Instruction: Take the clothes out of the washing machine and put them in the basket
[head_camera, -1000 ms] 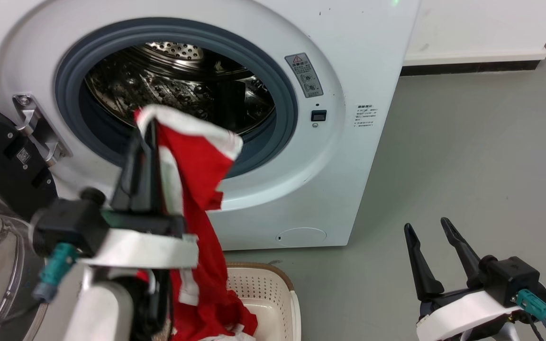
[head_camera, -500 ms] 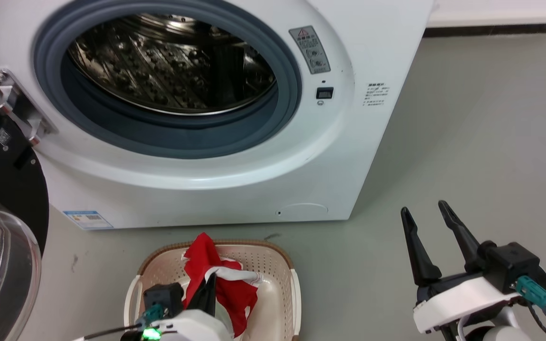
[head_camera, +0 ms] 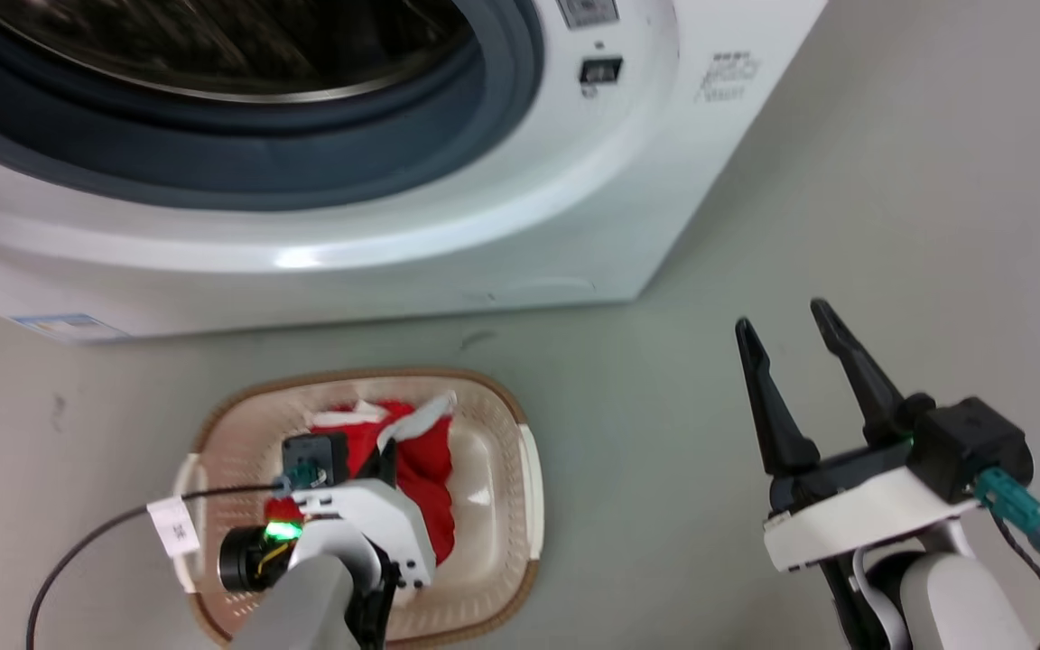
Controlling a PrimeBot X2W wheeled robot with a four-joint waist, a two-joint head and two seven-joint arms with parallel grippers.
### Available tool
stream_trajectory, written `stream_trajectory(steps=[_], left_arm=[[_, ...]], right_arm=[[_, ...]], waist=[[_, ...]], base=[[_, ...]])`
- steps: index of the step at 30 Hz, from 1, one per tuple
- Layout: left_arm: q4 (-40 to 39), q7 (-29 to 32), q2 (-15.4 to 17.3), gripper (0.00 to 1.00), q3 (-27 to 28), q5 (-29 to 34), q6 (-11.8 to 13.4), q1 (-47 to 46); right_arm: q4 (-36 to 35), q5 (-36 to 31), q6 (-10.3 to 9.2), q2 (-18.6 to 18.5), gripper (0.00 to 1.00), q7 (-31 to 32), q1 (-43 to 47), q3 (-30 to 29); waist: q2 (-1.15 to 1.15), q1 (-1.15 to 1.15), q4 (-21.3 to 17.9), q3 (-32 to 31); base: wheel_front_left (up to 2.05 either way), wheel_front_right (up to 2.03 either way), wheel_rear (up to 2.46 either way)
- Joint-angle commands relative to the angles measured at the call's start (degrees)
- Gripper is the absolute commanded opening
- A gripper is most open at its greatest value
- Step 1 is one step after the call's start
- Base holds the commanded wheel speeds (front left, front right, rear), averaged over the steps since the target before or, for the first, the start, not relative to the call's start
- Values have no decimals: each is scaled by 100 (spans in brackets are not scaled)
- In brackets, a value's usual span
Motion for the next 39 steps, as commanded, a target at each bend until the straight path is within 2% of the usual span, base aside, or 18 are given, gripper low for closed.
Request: stream_trajectory(steps=[1,9,18,19,20,24,33,37,39], left_arm=[[146,-35,2,0,-4,-45,6,-164],[1384,3,70,0,140,-230,134,-859],[1707,181,304,0,298,-423,242,-1074],[1714,210,317,11,291,-428,236,-1093],[1735,225,297,100,236,-398,214,-1169],[1758,173,247,100,141,-367,123,-1041],[1723,-48,54,100,-102,-291,-138,-641],[1432,-105,16,100,-131,-303,-212,-496],[1012,-111,9,100,-62,-255,-173,-414]], right_arm=[[-7,47,-2,2,100,-44,-136,25],[204,190,-3,4,100,-326,-566,245],[408,275,-2,4,100,-524,-839,367],[441,272,-2,3,100,-535,-862,375],[553,230,-3,3,100,-554,-913,373],[721,178,-2,0,100,-584,-912,371],[985,-39,-3,-2,100,-455,-457,47],[907,-125,-2,-2,100,-343,-176,-151],[844,-161,-2,-2,100,-287,-44,-247]], waist=[[0,-1,-308,520],[0,-1,-701,1319],[0,-1,-838,1802],[0,-1,-829,1811],[0,-1,-747,1722],[0,-1,-602,1330],[0,-1,-49,-57],[0,-1,173,-563],[0,-1,270,-782]], base=[[0,0,0],[0,0,0],[0,0,0],[0,0,0],[0,0,0],[0,0,0],[0,0,0],[0,0,0],[0,0,0]])
